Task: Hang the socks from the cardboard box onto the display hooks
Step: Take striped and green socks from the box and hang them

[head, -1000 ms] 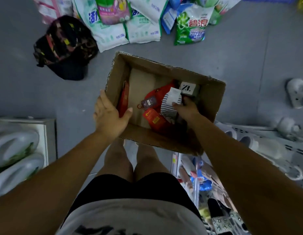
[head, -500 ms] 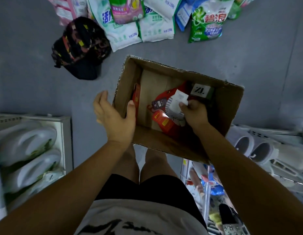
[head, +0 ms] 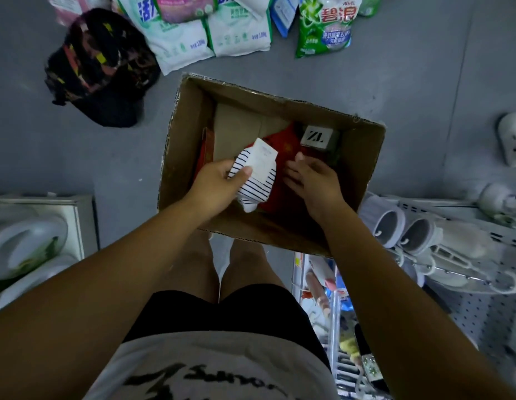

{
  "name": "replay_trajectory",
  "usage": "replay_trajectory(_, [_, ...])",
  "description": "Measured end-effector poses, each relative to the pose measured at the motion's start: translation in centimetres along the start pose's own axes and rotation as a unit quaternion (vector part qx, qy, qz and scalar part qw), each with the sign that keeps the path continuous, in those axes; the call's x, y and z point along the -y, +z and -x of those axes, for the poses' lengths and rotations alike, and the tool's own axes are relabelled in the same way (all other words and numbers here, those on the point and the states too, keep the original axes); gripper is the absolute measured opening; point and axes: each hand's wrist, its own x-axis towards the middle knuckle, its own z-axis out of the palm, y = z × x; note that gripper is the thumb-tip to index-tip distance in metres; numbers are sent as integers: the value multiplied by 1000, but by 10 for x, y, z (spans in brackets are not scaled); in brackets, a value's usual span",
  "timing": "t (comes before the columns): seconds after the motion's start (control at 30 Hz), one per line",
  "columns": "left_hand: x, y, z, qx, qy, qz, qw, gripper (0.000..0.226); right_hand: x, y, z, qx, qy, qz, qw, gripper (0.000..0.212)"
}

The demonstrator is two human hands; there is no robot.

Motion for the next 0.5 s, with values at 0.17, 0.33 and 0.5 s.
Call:
replay_trajectory(0.17, [8, 2, -8, -48, -18, 22, 998, 31, 5, -9, -61, -67, 74, -137, 986, 43])
replay_trajectory(0.33, [15, 6, -17, -62, -28, 37, 997, 30, 7, 0, -89, -81, 119, -253, 957, 44])
replay_trajectory(0.5, [18, 8, -17, -67, -34, 59, 995, 28, 0, 6, -109, -115, 107, -292, 943, 35])
